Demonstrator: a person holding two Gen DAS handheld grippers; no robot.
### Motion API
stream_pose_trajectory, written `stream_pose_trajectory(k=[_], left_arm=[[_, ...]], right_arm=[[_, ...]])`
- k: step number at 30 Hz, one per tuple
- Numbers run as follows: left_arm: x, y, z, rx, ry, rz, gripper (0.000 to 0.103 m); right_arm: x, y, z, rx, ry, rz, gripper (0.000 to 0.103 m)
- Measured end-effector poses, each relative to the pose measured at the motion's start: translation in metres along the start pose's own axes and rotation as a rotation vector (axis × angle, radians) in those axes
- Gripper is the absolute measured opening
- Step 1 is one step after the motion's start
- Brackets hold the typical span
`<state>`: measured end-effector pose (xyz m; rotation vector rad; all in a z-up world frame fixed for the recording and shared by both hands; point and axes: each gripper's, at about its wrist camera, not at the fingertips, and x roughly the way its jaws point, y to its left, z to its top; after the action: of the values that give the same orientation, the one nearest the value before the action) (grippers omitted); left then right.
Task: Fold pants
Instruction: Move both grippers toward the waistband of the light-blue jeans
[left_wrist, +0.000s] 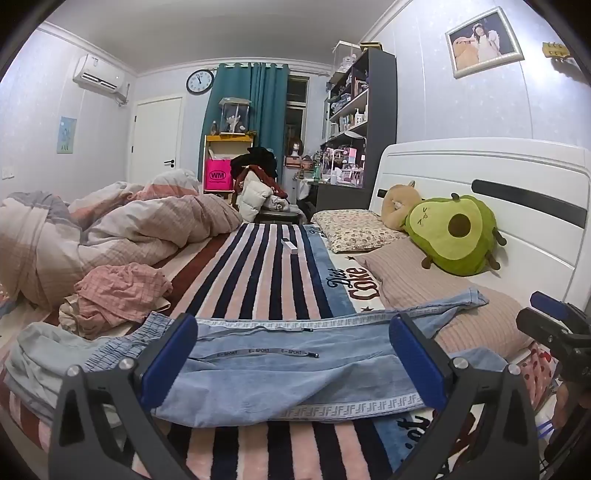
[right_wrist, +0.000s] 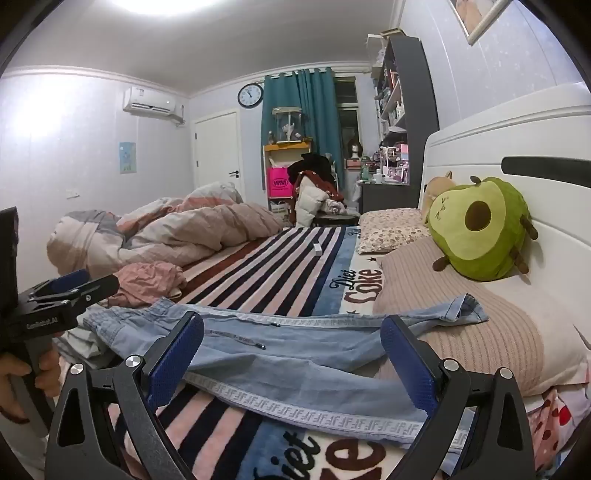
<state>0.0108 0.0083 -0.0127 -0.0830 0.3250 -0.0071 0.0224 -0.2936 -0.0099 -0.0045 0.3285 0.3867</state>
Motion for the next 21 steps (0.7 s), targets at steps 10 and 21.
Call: stream_pose_trajectory(k=[10,21], left_arm=[[0.000,-0.001,-0.001,-0.001,0.002,0.002,0.102],[0.000,0.011,-0.003,-0.020,0.036,0.028,0.102]], right_arm=[[0.001,-0.004,-0.001,0.007,0.002,0.013,0.096],[-0.005,0.002,-0.001,-0.021,-0.014,0.014,0.096]])
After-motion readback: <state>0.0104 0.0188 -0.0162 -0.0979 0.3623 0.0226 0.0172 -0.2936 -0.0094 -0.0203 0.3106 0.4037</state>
